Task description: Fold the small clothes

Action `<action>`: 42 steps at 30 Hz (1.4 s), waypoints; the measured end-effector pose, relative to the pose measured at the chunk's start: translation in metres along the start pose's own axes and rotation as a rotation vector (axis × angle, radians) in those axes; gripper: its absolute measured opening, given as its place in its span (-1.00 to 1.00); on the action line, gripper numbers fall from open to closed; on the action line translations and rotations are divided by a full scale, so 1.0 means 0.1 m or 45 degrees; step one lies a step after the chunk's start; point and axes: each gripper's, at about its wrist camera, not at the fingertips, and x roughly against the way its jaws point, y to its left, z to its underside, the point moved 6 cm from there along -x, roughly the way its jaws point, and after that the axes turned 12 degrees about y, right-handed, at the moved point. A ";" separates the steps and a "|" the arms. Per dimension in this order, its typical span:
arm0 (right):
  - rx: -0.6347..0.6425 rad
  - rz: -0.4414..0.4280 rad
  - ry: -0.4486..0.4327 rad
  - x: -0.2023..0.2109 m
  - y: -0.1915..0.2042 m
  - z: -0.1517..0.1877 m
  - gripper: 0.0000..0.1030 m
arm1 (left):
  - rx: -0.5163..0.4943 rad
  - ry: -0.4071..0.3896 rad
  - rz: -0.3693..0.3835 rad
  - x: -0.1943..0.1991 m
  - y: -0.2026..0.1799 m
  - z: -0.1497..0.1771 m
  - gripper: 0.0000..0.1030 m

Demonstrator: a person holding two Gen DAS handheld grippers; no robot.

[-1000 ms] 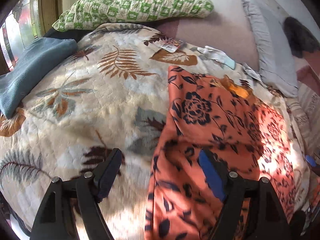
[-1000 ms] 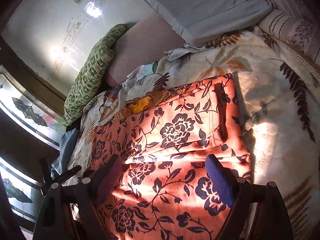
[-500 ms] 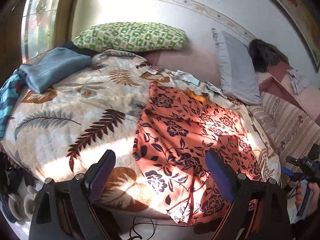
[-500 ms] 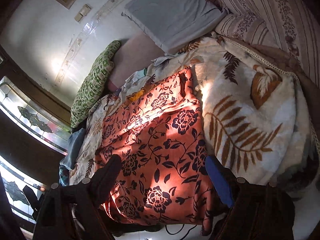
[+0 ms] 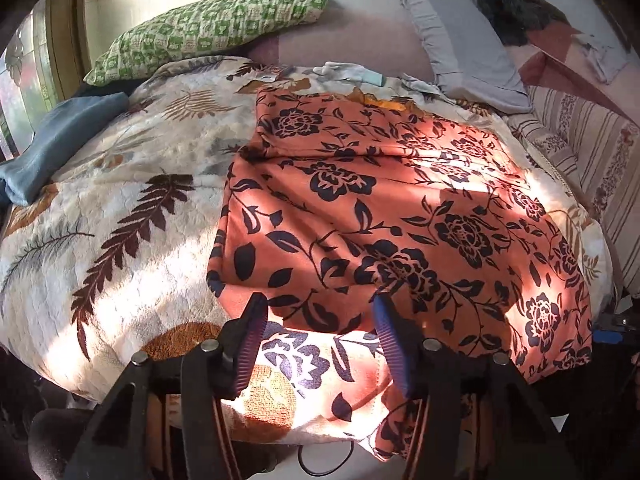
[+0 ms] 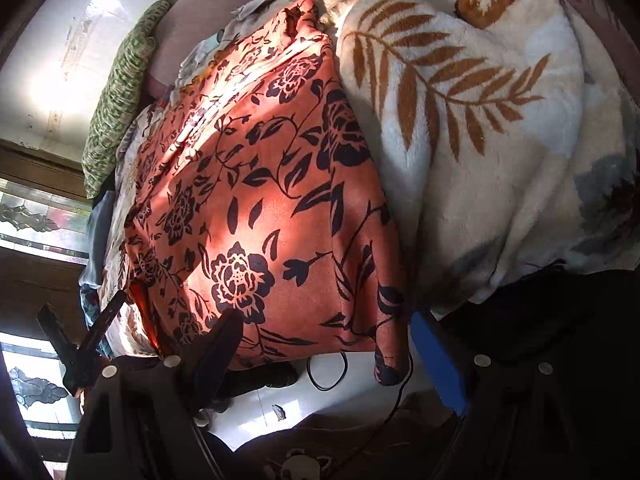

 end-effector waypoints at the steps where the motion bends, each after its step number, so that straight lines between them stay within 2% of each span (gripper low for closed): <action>1: 0.004 0.000 0.003 0.00 0.00 0.00 0.71 | -0.024 0.005 0.016 0.06 -0.04 0.01 0.28; 3: 0.012 0.010 0.000 0.00 0.02 0.00 0.71 | -0.009 0.059 -0.032 0.12 -0.08 0.03 0.40; 5: 0.011 0.003 -0.005 0.01 0.02 0.00 0.71 | 0.054 0.036 -0.046 0.21 -0.13 0.08 0.42; 7: 0.008 -0.007 -0.008 -0.01 0.04 -0.02 0.71 | 0.141 0.056 -0.123 0.17 -0.19 0.15 0.42; 10: 0.015 -0.026 -0.006 -0.05 0.07 -0.04 0.71 | 0.120 0.107 -0.202 -0.06 -0.35 0.19 0.42; 13: 0.058 -0.030 -0.011 -0.05 0.12 -0.05 0.71 | 0.083 0.097 -0.289 -0.18 -0.42 0.11 0.42; 14: 0.068 -0.033 -0.013 -0.05 0.13 -0.05 0.71 | 0.085 0.123 -0.288 -0.26 -0.42 0.08 0.42; 15: 0.070 -0.038 -0.018 -0.04 0.12 -0.05 0.71 | 0.093 0.140 -0.288 -0.32 -0.41 0.07 0.35; 16: 0.063 -0.046 -0.023 -0.04 0.10 -0.06 0.71 | 0.101 0.153 -0.328 -0.37 -0.36 0.07 -0.12; 17: 0.054 -0.056 -0.030 -0.03 0.09 -0.07 0.71 | 0.134 0.175 -0.366 -0.40 -0.27 0.09 -0.42; 18: 0.048 -0.066 -0.037 -0.02 0.07 -0.07 0.71 | 0.204 0.184 -0.350 -0.38 -0.15 0.11 -0.71; 20: 0.050 -0.083 -0.051 0.02 0.05 -0.06 0.71 | 0.345 0.145 -0.389 -0.19 0.14 0.19 -0.80; 23: 0.035 -0.089 -0.076 0.08 -0.01 -0.07 0.71 | 0.634 0.100 -0.359 0.15 0.62 0.41 -0.81; 24: 0.021 -0.090 -0.090 0.11 -0.05 -0.07 0.71 | 0.718 0.104 -0.321 0.20 0.73 0.51 -0.81; 26: -0.004 -0.106 -0.102 0.15 -0.09 -0.08 0.71 | 0.817 0.135 -0.279 0.25 0.85 0.69 -0.57; 28: -0.008 -0.125 -0.094 0.18 -0.11 -0.09 0.71 | 0.880 0.130 -0.277 0.31 0.88 0.79 0.11; 31: 0.004 -0.101 -0.080 0.22 -0.07 -0.07 0.71 | 0.881 0.076 -0.227 0.37 0.82 0.77 0.42; 34: 0.017 -0.069 -0.078 0.29 -0.05 -0.04 0.71 | 0.829 0.083 -0.195 0.33 0.72 0.72 0.51; 36: 0.028 -0.066 -0.047 0.28 -0.05 -0.03 0.71 | 0.822 0.135 -0.156 0.25 0.70 0.74 0.52; 38: 0.038 -0.051 -0.009 0.22 -0.07 -0.02 0.71 | 0.831 0.144 -0.121 0.29 0.69 0.77 0.52; 41: 0.042 0.036 0.028 0.12 -0.10 -0.01 0.71 | 0.879 0.042 -0.115 0.60 0.73 0.90 0.54; 42: 0.049 0.043 0.033 0.10 -0.09 0.00 0.71 | 0.887 0.017 -0.133 0.68 0.75 0.93 0.68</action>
